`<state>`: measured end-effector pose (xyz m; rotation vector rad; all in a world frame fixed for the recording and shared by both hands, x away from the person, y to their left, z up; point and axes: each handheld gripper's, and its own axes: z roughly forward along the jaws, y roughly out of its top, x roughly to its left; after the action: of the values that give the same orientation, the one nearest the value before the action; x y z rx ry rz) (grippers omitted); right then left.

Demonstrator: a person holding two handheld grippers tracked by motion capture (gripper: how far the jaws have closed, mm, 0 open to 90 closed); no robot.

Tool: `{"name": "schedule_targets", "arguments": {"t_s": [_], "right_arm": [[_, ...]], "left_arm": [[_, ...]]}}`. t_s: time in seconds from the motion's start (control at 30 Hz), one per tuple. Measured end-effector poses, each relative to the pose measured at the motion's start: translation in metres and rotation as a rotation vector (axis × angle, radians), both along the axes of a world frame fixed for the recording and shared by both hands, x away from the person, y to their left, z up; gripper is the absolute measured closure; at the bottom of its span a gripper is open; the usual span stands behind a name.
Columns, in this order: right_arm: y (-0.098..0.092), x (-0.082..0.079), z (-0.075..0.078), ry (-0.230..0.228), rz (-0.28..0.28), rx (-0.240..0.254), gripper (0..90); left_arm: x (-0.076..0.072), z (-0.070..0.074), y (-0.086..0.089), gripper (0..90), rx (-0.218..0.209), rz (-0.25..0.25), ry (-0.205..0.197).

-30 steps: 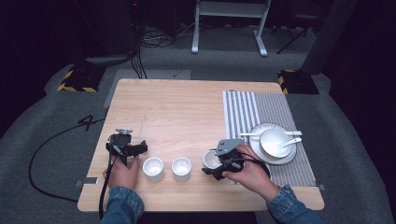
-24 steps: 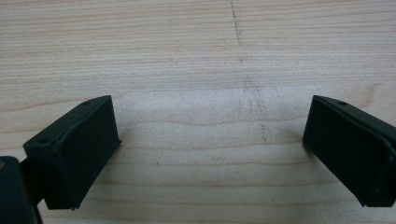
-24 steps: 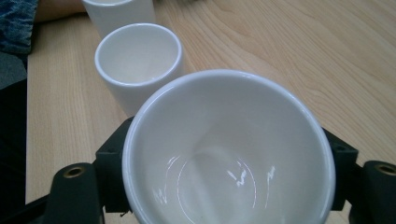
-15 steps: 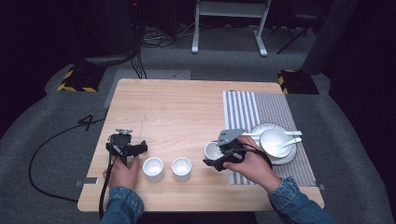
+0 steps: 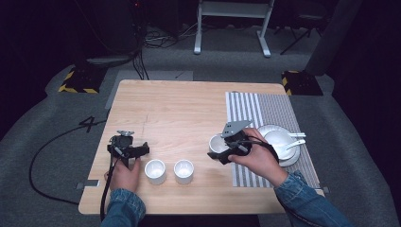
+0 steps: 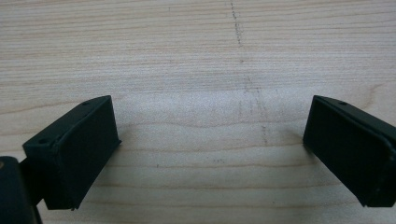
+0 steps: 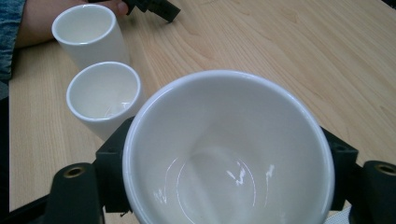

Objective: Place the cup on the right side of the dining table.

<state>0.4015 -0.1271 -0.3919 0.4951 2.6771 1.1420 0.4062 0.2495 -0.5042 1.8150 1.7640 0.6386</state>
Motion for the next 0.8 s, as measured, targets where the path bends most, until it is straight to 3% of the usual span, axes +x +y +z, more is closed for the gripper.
{"name": "schedule_targets", "arguments": {"t_s": [0.53,0.8], "right_arm": [[-0.005,0.023,0.016,-0.005,-0.046,-0.021,26.8],[-0.006,0.045,0.025,-0.006,-0.08,-0.02,26.8]], "left_arm": [[0.0,0.0,0.0,3.5,-0.003,0.003,-0.004],[0.0,0.0,0.0,3.5,-0.003,0.003,-0.003]]}}
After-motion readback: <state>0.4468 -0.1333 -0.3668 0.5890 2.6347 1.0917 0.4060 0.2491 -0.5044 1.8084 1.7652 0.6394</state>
